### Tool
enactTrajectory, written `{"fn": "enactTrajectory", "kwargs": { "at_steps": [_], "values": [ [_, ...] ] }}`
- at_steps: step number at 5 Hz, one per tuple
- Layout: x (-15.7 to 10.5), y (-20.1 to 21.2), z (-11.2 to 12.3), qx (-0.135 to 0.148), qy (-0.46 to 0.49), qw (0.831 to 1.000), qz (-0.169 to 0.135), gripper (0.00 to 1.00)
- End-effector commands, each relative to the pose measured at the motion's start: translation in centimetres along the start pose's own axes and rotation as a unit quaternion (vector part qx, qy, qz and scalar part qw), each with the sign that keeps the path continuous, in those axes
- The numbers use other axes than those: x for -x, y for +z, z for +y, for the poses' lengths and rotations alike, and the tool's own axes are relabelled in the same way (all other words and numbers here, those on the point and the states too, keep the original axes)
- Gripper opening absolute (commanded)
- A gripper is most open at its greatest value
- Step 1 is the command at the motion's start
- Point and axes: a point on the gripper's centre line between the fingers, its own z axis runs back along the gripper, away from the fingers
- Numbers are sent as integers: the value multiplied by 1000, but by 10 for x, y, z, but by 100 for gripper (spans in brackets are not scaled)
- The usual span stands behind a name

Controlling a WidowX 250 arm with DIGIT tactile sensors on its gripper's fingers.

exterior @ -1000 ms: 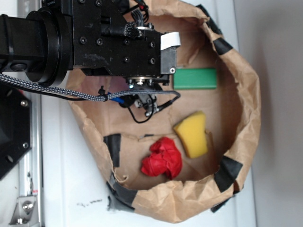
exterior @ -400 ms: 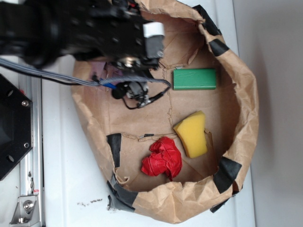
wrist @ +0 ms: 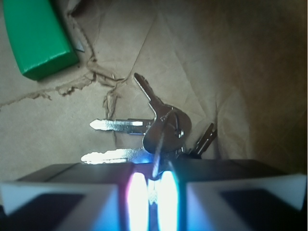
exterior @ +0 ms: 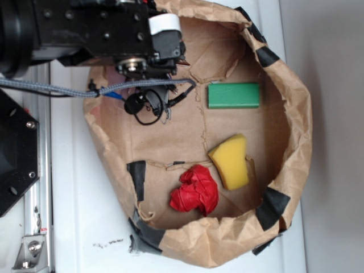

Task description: Grab the silver keys.

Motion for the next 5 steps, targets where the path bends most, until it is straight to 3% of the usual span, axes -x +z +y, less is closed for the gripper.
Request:
{"fn": "enactTrajectory", "kwargs": {
  "at_steps": [1,2,3,4,5],
  "values": [
    [-8,10,9,-2,7,999,-43,0],
    [-9,8,8,-7,9,999,-45,0],
    [-8,10,9,-10,3,999,-50,86],
    [-7,10,9,-10,0,999,-50,100],
    [-7,10,8,-10,-1,999,-51,100]
  ]
}}
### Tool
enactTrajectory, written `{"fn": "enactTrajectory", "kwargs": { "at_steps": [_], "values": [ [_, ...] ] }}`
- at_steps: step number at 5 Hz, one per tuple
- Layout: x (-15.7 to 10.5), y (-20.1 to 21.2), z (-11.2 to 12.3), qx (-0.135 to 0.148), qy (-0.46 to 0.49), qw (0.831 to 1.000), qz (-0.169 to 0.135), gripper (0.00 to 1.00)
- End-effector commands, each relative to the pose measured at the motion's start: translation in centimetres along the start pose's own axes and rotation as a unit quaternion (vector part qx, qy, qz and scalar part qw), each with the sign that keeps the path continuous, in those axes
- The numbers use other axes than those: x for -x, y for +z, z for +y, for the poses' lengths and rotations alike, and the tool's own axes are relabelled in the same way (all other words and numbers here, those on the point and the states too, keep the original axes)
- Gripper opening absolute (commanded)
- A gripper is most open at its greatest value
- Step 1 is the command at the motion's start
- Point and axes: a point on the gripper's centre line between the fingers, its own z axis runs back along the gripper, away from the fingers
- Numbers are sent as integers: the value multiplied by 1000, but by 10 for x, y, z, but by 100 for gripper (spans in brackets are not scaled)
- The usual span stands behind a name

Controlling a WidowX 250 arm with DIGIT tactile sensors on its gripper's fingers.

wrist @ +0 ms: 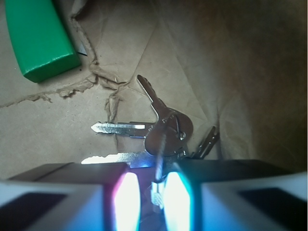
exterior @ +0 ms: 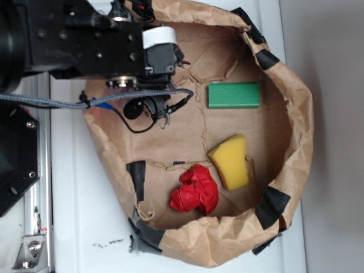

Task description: Grab the silver keys.

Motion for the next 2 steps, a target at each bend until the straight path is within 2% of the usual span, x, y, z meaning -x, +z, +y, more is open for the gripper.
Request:
{"fn": "enactTrajectory", "kwargs": {
  "at_steps": [1,2],
  "values": [
    [-9,9,11,1,2,1000,-27,100],
    [-10,6,11,-2,1,1000,-31,100]
  ]
}}
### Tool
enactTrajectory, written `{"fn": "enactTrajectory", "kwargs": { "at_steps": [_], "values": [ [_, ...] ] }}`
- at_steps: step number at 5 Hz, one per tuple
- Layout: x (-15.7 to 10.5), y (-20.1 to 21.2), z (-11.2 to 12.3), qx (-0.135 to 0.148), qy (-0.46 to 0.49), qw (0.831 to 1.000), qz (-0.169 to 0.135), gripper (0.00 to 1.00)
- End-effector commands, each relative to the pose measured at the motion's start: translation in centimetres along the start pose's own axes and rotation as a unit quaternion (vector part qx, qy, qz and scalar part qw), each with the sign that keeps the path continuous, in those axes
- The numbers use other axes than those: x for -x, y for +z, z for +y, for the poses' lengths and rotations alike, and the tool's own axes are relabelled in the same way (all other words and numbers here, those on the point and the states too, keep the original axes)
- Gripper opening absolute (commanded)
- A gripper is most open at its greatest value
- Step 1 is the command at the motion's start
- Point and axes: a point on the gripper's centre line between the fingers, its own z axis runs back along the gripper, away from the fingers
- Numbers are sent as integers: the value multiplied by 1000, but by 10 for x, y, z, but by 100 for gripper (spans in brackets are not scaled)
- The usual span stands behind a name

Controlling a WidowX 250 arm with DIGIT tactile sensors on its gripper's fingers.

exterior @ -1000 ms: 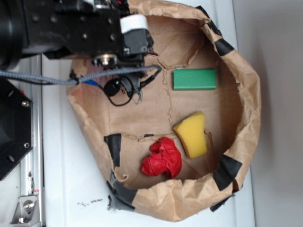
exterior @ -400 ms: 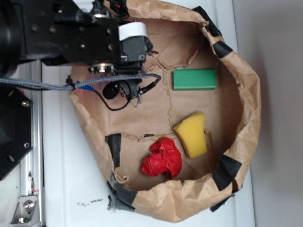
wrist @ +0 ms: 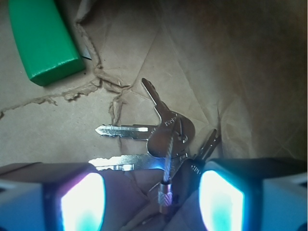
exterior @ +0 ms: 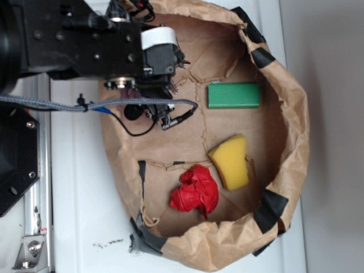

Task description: Grab the silver keys.

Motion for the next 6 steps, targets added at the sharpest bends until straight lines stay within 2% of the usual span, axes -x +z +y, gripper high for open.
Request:
{"fn": "enactTrajectory", "kwargs": {
  "at_steps": [1,3,4,5,6],
  "values": [
    [-12,-5,7,-12,4,1000,-28,100],
    [-14,-31,-8,-30,-10,999,-27,100],
    [-13,-29,-6,-18,-7,999,-25,41],
    [-13,-23,-3,-12,-4,1000,-26,0],
    [-12,-18,0,-7,-7,1000,-23,0]
  ]
}}
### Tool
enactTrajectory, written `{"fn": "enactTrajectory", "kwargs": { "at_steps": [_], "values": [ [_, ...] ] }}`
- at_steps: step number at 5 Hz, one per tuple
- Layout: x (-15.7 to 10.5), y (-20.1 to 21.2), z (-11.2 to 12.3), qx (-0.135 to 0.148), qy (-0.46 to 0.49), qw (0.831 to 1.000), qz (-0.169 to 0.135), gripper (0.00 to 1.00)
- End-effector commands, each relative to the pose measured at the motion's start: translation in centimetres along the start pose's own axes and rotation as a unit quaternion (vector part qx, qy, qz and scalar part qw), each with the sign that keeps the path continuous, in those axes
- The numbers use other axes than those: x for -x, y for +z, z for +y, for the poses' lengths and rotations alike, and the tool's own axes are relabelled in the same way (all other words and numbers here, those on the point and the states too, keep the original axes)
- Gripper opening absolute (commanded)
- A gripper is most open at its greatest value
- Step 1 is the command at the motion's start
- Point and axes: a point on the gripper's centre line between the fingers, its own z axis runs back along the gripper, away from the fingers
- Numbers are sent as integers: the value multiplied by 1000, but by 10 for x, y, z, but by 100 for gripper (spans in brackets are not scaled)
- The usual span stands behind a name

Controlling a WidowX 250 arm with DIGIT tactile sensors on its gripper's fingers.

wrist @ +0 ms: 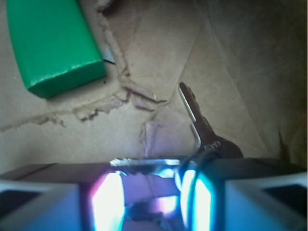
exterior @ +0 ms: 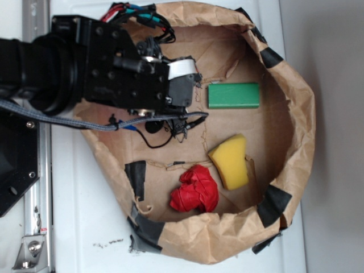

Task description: Grab the silver keys.

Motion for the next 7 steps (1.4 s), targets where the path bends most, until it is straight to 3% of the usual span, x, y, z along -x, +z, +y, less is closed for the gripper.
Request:
{"fn": "enactTrajectory", "kwargs": {
  "at_steps": [1,5,6,7],
  "values": [
    [-6,14,20,2,3,1000,-11,0],
    [-13,17,20,-17,21,1000,-2,0],
    [-13,51,8,-44,43,996,65,0],
    [1,107,2,22,29,993,115,0]
  ]
}}
